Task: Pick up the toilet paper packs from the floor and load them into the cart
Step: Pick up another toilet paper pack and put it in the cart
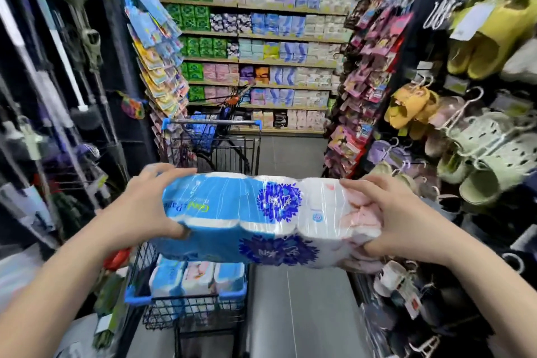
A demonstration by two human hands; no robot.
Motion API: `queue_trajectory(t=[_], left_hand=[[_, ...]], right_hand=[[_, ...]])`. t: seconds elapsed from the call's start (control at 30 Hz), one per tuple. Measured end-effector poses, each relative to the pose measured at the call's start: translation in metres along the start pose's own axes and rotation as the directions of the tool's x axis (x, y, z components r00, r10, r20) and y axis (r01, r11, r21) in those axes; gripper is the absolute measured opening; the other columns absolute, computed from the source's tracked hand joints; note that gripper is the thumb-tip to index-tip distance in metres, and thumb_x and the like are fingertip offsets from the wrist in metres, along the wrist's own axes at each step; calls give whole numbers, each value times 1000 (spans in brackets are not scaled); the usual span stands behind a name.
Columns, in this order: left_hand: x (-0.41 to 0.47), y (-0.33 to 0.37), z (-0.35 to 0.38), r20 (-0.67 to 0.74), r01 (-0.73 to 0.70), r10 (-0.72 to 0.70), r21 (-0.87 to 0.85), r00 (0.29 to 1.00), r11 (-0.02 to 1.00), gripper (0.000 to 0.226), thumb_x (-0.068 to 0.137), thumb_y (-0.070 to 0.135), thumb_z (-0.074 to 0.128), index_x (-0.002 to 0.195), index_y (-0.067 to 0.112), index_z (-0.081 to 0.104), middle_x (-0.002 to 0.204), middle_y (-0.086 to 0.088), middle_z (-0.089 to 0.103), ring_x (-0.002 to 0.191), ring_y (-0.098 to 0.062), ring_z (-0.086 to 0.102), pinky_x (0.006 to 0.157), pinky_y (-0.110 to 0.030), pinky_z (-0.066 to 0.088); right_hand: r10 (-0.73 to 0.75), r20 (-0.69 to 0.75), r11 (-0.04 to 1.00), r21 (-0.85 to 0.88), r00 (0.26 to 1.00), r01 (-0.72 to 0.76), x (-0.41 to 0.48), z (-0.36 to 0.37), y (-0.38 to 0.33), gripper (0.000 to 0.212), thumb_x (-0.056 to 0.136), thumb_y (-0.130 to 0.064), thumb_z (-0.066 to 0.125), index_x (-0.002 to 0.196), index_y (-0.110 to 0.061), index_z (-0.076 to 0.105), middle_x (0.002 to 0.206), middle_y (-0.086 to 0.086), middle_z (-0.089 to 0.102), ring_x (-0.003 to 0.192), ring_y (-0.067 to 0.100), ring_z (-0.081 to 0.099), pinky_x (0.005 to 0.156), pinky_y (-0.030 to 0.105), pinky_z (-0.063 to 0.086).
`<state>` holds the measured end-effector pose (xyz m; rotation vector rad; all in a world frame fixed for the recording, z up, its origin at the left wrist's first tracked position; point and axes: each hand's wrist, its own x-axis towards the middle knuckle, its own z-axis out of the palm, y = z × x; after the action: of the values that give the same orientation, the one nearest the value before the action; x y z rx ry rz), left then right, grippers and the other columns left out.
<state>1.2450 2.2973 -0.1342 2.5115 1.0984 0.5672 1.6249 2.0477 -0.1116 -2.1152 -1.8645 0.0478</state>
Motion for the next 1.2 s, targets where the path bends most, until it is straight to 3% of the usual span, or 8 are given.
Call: queue_trajectory(t=[0.13, 0.43, 0.6, 0.7, 0.8, 0.93, 1.07, 1.2], left_hand=[[44, -14, 8, -8, 38, -39, -23, 999, 999, 110, 34, 54, 84, 130, 74, 34, 139, 14, 33, 132, -23, 41, 115, -47, 39], [120, -32, 32, -46, 188, -187, 10, 981, 982, 109, 38, 52, 78, 141, 62, 40, 139, 14, 32, 133, -23, 40, 116, -44, 37], [162, -26, 57, -82, 281, -278, 21, 957, 960, 100, 39, 53, 77, 127, 75, 33, 140, 14, 32, 133, -21, 39, 116, -43, 36], [186, -18, 67, -117, 357, -352, 22, 929, 934, 104, 39, 53, 78, 133, 69, 36, 140, 13, 33, 134, -21, 38, 116, -44, 37], [204, -6, 71, -172, 422, -415, 8, 894, 906, 105, 42, 47, 77, 140, 59, 41, 135, 16, 33, 131, -19, 41, 102, -43, 49], [212, 1, 73, -244, 505, -483, 34, 841, 862, 106, 42, 50, 75, 142, 55, 42, 139, 12, 35, 135, -21, 40, 118, -42, 36], [205, -3, 68, -302, 607, -573, 26, 762, 794, 110, 40, 53, 77, 144, 54, 42, 143, 9, 36, 138, -24, 40, 118, -49, 36], [195, -15, 63, -330, 674, -637, -4, 697, 739, 106, 39, 53, 78, 139, 57, 43, 141, 8, 35, 135, -24, 40, 119, -46, 35]], right_hand=[[-26, -8, 998, -52, 1000, 26, 55, 10, 20, 110, 48, -51, 76, 151, -45, 38, 134, -11, 40, 126, 12, 39, 103, 21, 29], [-130, 92, 991, -5, 987, 131, 185, 33, 84, 111, 49, -57, 69, 154, -45, 32, 137, -7, 37, 130, 14, 34, 105, 21, 29], [-249, 132, 969, 37, 959, 246, 271, 50, 140, 109, 51, -58, 74, 151, -49, 32, 134, -10, 36, 131, 17, 37, 110, 33, 38], [-325, 129, 946, 57, 937, 320, 325, 52, 168, 110, 49, -59, 72, 151, -48, 34, 135, -10, 35, 133, 15, 35, 111, 32, 37], [-405, 137, 914, 98, 904, 395, 373, 50, 186, 110, 47, -57, 70, 151, -49, 35, 130, -15, 30, 133, 15, 33, 109, 28, 34], [-511, 152, 858, 151, 846, 491, 426, 48, 191, 108, 46, -57, 68, 149, -52, 34, 129, -18, 29, 134, 12, 30, 107, 25, 30], [-593, 181, 804, 191, 784, 564, 473, 59, 175, 108, 46, -57, 69, 149, -52, 35, 133, -18, 30, 133, 11, 29, 109, 28, 32], [-656, 213, 755, 214, 724, 620, 511, 81, 146, 108, 45, -56, 71, 147, -52, 35, 135, -14, 33, 127, 6, 28, 106, 26, 32]])
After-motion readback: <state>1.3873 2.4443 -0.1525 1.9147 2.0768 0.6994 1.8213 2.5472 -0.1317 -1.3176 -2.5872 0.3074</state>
